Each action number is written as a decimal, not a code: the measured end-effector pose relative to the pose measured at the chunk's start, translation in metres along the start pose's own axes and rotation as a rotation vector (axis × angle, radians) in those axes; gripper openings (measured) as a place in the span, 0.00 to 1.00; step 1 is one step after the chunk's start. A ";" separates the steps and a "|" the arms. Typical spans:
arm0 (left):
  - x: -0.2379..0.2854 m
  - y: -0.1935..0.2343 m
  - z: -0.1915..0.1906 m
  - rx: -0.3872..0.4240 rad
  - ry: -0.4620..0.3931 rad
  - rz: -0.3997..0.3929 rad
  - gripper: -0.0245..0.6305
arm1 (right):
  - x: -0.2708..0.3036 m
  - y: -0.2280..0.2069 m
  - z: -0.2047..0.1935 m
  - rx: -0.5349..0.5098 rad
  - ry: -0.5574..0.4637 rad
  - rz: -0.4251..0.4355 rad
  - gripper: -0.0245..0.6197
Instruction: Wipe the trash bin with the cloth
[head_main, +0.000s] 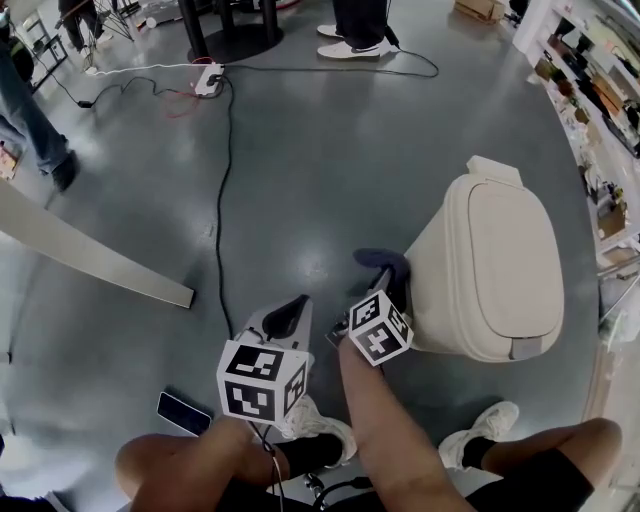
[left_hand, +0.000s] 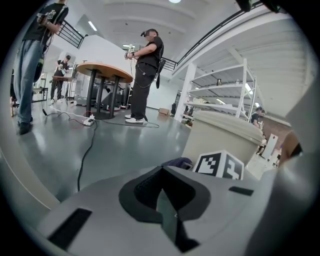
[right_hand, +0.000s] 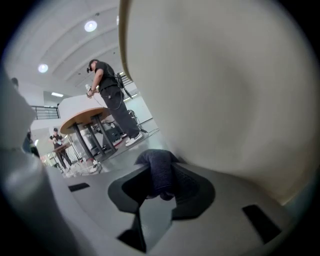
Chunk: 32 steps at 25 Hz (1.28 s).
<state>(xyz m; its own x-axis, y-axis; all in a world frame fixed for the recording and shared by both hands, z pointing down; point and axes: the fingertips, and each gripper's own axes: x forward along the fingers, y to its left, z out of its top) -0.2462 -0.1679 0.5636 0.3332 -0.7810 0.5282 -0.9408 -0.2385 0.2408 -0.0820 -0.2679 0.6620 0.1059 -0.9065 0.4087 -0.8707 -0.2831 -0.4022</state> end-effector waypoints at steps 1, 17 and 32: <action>0.001 0.002 -0.002 -0.001 0.005 0.004 0.03 | 0.003 -0.001 -0.006 -0.032 0.013 0.000 0.19; 0.007 0.000 -0.005 0.013 0.029 0.029 0.03 | 0.028 -0.013 -0.069 -0.200 0.208 0.041 0.19; -0.014 -0.015 0.056 0.014 -0.102 0.065 0.03 | -0.146 0.048 0.033 -0.575 -0.007 0.549 0.19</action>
<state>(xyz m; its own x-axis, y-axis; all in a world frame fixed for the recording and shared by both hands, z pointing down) -0.2401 -0.1855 0.5068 0.2642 -0.8494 0.4568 -0.9613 -0.1932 0.1966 -0.1233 -0.1594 0.5563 -0.4087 -0.8723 0.2684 -0.9107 0.4089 -0.0580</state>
